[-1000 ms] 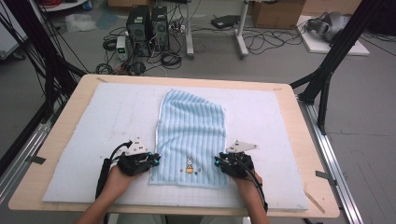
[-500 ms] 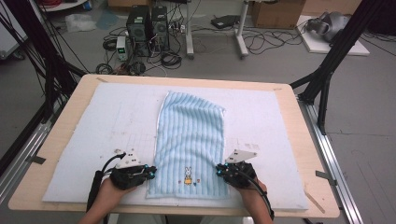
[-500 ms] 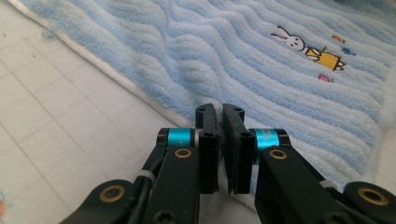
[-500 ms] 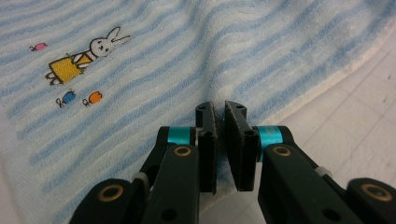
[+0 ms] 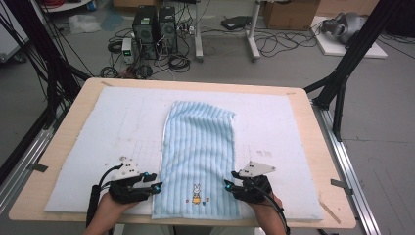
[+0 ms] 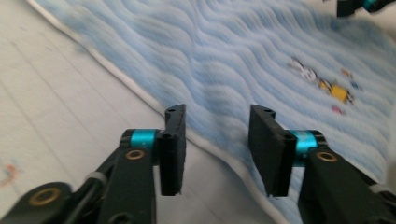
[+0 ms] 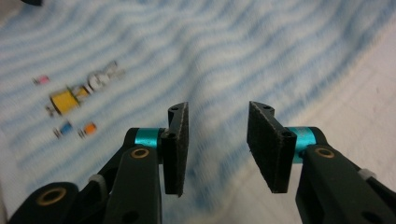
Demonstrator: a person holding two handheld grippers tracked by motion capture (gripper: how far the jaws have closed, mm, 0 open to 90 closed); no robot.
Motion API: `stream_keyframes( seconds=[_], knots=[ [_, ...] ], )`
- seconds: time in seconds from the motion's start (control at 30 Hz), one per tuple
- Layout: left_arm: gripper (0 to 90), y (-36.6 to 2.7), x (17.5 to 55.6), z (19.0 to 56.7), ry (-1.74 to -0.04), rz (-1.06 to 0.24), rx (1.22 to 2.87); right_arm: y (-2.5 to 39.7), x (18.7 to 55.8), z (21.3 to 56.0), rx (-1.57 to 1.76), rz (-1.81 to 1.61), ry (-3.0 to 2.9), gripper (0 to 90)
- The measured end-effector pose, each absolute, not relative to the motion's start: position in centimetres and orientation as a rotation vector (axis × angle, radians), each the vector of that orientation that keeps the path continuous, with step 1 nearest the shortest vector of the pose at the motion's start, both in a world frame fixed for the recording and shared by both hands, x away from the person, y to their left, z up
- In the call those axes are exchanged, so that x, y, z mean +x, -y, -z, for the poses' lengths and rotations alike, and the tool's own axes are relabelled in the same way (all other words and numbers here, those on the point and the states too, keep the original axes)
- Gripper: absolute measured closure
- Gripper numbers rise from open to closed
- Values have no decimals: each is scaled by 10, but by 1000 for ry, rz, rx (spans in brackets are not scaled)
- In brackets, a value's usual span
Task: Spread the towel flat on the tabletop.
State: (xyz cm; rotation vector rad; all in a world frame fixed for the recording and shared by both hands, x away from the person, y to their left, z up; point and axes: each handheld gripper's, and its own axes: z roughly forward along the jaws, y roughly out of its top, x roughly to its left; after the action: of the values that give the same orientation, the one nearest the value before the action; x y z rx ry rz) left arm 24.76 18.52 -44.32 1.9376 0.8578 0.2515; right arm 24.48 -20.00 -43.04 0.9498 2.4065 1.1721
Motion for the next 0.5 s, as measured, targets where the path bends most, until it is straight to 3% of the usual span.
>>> stream_keyframes(
  seconds=[0.27,0.5],
  knots=[
    [534,-189,266,437,-886,-282,1881,165,265,440,883,-1182,-2484,646],
    [534,-192,272,438,-907,-291,1869,162,270,446,846,-1182,-2606,843]
  ],
)
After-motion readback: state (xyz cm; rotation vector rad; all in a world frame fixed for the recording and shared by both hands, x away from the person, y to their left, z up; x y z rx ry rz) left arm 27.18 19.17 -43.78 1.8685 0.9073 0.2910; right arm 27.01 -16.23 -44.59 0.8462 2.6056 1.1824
